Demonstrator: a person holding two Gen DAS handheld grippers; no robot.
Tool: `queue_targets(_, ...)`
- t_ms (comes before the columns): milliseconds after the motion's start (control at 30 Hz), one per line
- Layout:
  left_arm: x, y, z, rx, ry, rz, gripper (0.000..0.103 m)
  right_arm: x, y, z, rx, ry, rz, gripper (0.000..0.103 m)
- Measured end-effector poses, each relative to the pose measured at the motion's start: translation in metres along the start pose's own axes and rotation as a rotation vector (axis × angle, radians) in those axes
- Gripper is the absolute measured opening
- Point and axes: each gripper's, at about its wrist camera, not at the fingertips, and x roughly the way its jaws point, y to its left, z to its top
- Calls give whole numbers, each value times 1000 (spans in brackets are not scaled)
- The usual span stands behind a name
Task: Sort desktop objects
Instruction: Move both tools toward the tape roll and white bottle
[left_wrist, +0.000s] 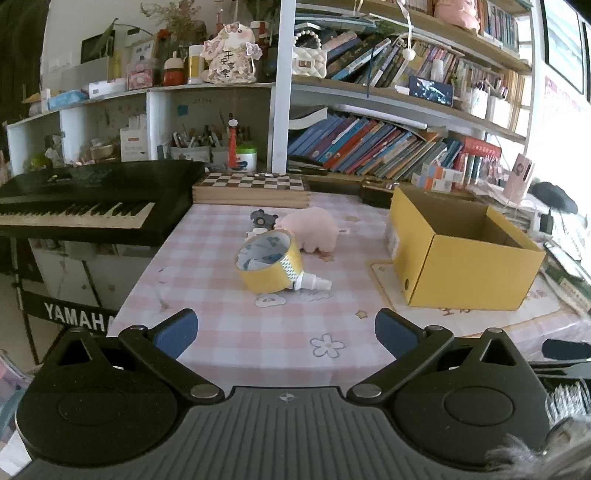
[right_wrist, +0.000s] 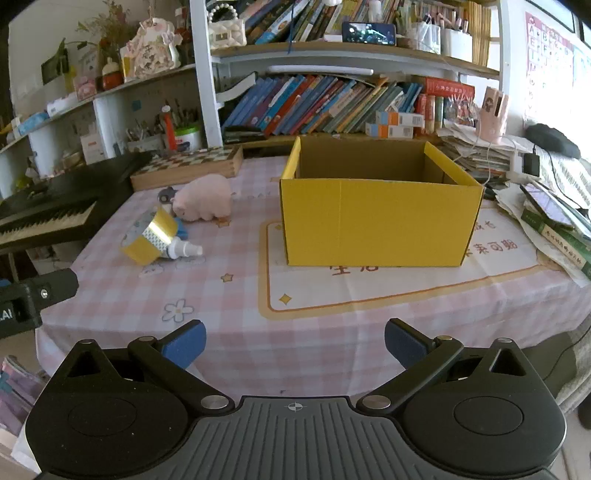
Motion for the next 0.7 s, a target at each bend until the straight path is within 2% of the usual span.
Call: queue_targets(700,9,4,-1,2,40,21,103,4,7,0,-24,17,25,103)
